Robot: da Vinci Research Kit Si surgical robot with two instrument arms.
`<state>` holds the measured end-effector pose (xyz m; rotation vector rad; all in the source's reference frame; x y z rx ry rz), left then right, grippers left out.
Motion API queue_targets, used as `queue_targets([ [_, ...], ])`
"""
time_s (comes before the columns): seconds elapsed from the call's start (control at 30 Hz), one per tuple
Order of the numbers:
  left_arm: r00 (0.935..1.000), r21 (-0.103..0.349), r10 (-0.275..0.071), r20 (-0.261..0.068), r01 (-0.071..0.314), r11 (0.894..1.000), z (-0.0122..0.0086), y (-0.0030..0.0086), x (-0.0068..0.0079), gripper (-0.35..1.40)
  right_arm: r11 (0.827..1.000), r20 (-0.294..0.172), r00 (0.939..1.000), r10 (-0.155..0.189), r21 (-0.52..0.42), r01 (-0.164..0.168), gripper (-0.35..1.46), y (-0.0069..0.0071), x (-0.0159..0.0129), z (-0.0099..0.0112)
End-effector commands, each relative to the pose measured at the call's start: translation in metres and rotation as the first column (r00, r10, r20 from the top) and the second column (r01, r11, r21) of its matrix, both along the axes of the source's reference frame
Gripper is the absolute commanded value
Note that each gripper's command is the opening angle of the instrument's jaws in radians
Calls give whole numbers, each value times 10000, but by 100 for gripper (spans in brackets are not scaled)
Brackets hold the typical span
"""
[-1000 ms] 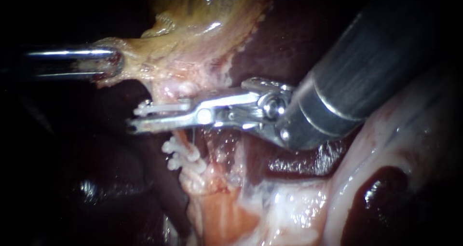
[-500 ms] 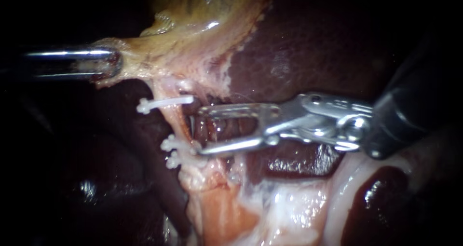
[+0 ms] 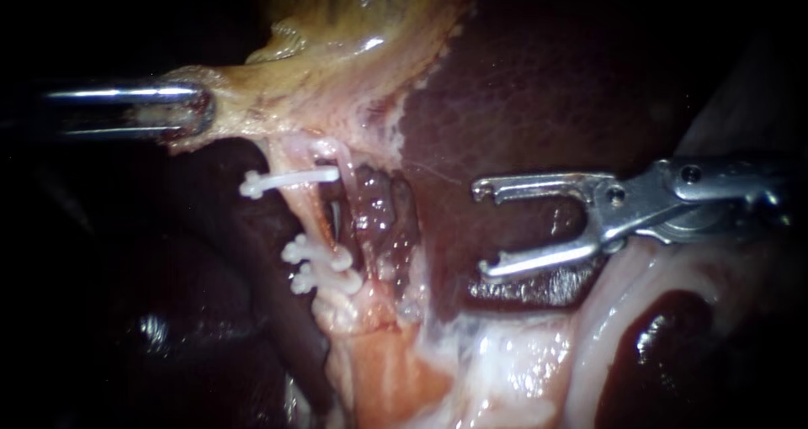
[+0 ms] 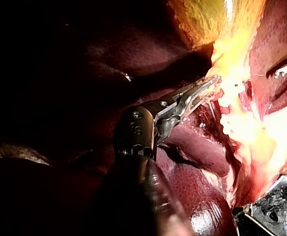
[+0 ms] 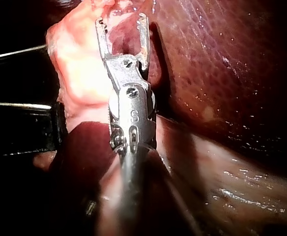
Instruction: Going back third clip left tube
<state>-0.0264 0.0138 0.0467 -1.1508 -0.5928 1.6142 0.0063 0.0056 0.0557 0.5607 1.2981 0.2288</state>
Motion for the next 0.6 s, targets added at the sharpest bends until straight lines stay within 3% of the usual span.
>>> queue_targets([
  [0.03,10000,-15,-23,-29,23,10000,4,0,-3,-35,10000,-18,10000,-13,-56,13,50,0,0,0],
  [0.33,10000,-155,-52,-57,51,9999,46,-1,-34,-35,10000,-27,10000,-27,-56,27,50,-1,-3,-1],
  [0.6,10000,-153,-19,-25,19,9999,48,-3,-41,-35,10000,-31,10000,-31,-48,31,50,-1,-4,-3],
])
